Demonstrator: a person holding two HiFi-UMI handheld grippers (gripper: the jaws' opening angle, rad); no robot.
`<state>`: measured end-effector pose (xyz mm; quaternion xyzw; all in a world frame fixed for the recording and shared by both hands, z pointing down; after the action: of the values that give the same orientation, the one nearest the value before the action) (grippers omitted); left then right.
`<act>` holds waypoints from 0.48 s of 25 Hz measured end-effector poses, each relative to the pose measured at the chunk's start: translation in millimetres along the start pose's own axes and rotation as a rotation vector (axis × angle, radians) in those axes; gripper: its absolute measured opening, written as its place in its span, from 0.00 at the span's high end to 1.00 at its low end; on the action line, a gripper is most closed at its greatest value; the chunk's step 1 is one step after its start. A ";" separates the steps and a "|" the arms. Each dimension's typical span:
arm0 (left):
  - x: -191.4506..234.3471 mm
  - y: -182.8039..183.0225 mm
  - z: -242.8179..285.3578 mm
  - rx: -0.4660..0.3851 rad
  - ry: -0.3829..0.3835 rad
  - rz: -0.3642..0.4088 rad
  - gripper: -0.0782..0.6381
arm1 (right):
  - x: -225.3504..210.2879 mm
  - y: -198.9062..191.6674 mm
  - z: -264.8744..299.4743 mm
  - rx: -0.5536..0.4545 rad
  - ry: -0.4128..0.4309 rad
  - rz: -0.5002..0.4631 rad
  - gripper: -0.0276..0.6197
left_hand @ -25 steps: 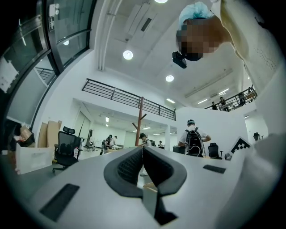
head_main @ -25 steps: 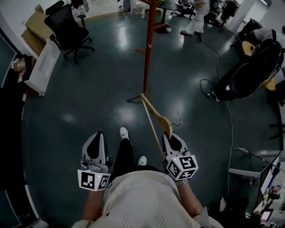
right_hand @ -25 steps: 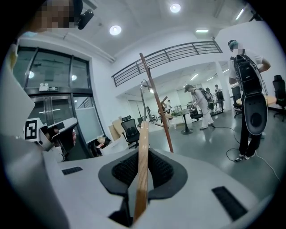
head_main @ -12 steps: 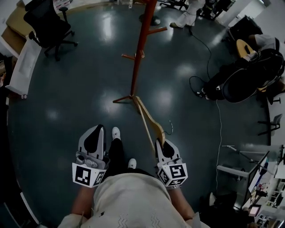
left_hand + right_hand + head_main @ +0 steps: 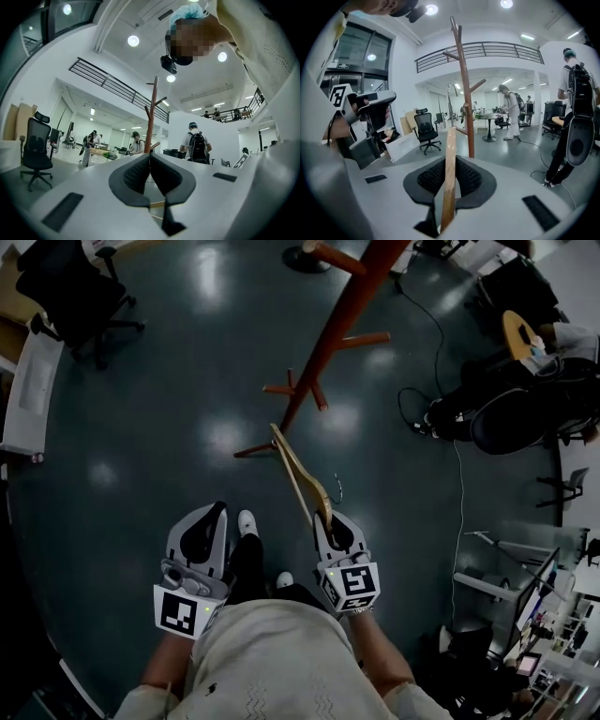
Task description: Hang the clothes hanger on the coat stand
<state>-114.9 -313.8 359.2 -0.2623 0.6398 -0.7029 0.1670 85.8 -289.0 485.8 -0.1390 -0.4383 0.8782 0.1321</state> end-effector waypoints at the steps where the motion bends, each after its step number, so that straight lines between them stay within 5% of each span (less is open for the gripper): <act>1: 10.9 0.7 7.6 0.000 -0.008 -0.001 0.87 | 0.4 7.4 14.0 -0.001 0.001 -0.008 0.85; 12: 77.1 5.1 60.7 0.002 -0.028 -0.019 0.87 | -33.1 31.5 166.9 0.071 0.003 -0.001 0.85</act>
<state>-142.3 -407.6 368.8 -0.2780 0.6341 -0.7013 0.1698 52.9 -441.3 561.0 -0.1355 -0.4067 0.8928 0.1381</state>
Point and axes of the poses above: the fingertips, and each gripper's own axes: z forward along the fingers, x to its left, y out of its top, the point moved 3 cm from there along -z, backward along the fingers, and after that the axes turned 7 degrees about x, right-handed, at the moved point
